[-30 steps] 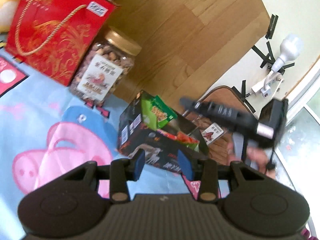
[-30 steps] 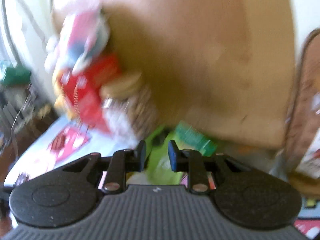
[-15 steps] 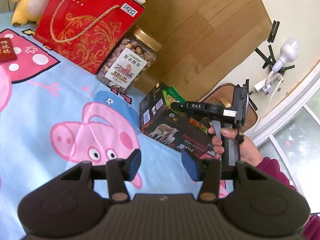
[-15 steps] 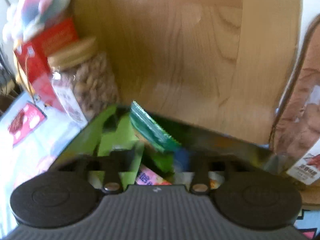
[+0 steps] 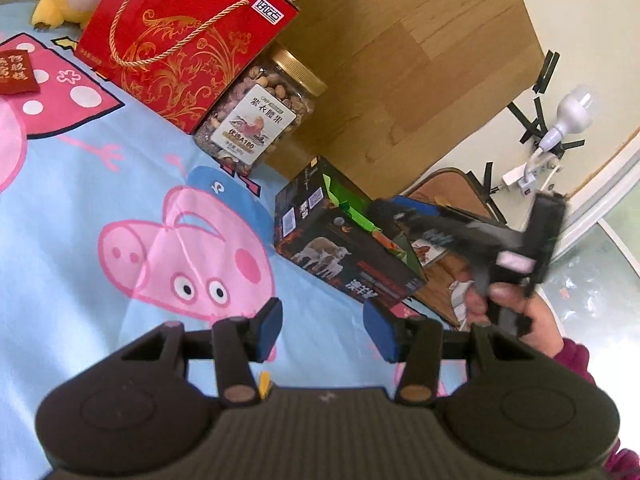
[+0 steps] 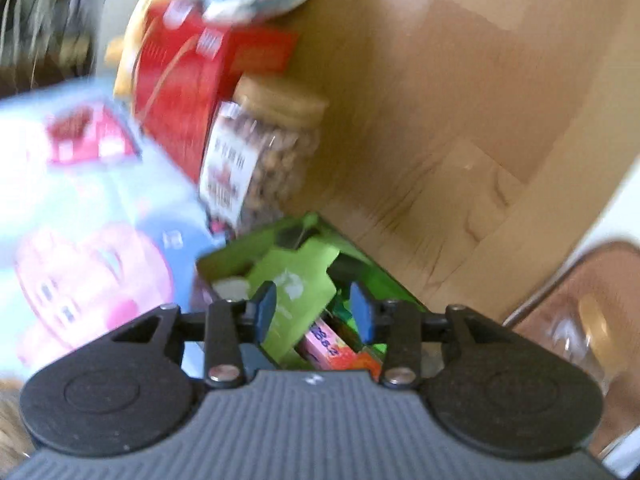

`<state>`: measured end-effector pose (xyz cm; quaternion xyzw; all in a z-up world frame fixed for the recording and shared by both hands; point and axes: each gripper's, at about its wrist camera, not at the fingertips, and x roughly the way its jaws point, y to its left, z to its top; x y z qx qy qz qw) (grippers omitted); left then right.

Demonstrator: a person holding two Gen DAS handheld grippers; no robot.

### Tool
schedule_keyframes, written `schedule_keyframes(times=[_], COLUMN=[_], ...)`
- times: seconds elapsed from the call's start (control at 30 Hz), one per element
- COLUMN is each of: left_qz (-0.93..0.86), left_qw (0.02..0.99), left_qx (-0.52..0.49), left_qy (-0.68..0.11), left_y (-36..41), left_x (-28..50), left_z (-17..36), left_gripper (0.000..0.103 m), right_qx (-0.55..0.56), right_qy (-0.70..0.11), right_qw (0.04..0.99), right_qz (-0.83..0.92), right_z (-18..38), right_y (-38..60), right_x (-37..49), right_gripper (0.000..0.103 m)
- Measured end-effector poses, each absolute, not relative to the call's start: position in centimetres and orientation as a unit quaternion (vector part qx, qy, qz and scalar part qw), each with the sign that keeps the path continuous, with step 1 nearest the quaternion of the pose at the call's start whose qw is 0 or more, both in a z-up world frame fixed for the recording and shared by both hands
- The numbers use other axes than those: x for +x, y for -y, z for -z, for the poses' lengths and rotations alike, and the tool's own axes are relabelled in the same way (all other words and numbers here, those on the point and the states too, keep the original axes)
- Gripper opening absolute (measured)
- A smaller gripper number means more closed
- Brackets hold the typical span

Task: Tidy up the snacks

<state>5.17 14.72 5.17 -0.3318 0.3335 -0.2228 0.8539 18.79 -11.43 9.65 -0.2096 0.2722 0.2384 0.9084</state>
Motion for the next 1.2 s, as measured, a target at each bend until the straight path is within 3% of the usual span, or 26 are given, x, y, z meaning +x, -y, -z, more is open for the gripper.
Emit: schedule_keyframes(times=[0.2,0.4,0.6,0.7,0.8,0.83,0.9,0.97,1.03,1.1,1.2], left_qz=[0.226,0.233,0.227,0.218,0.219,0.22,0.218,0.224,0.232,0.243,0.237], left_qw=[0.856,0.859,0.859,0.865,0.865,0.865,0.861,0.858,0.859,0.85,0.853], left_qx=[-0.321,-0.299,-0.28,-0.269,-0.256,-0.249,-0.24,-0.238,-0.23,-0.241,-0.237], left_qy=[-0.337,-0.343,-0.363,-0.364,-0.372,-0.377,-0.391,-0.395,-0.393,-0.401,-0.401], left_y=[-14.6,-14.4,-14.0,-14.1,-13.7,-13.5,-13.0,-12.5,-12.0,-11.8,-11.6], left_x=[3.9,2.0,1.4,1.3,2.1,2.4,3.0,3.1,2.7,2.3,1.6], left_z=[-4.9,-4.1,-3.4,-3.2,-2.7,-2.3,-1.6,-0.8,-0.7,-0.4,-0.6], left_gripper=[0.046,0.046,0.046,0.058,0.058,0.058,0.058,0.058,0.05,0.048,0.048], right_qx=[0.025,0.155,0.155,0.146,0.103,0.085,0.039,-0.017,-0.052,-0.063,-0.063], right_qy=[-0.265,-0.291,-0.341,-0.358,-0.358,-0.355,-0.348,-0.332,-0.318,-0.315,-0.31], right_qw=[0.928,0.897,0.87,0.855,0.856,0.858,0.864,0.875,0.879,0.88,0.884], right_qz=[-0.261,-0.295,-0.32,-0.346,-0.359,-0.363,-0.361,-0.353,-0.351,-0.35,-0.345], right_z=[-12.3,-6.3,-1.4,-1.0,-1.4,-1.4,-1.4,-1.0,-0.6,0.3,0.8], right_y=[18.8,22.5,20.3,18.6,16.6,15.8,14.2,12.9,11.8,11.4,11.4], right_x=[14.1,4.4,-0.8,-1.9,-1.9,-1.9,-2.2,-2.7,-2.6,-1.9,-0.8], right_gripper=[0.044,0.044,0.045,0.045,0.045,0.047,0.062,0.065,0.063,0.043,0.041])
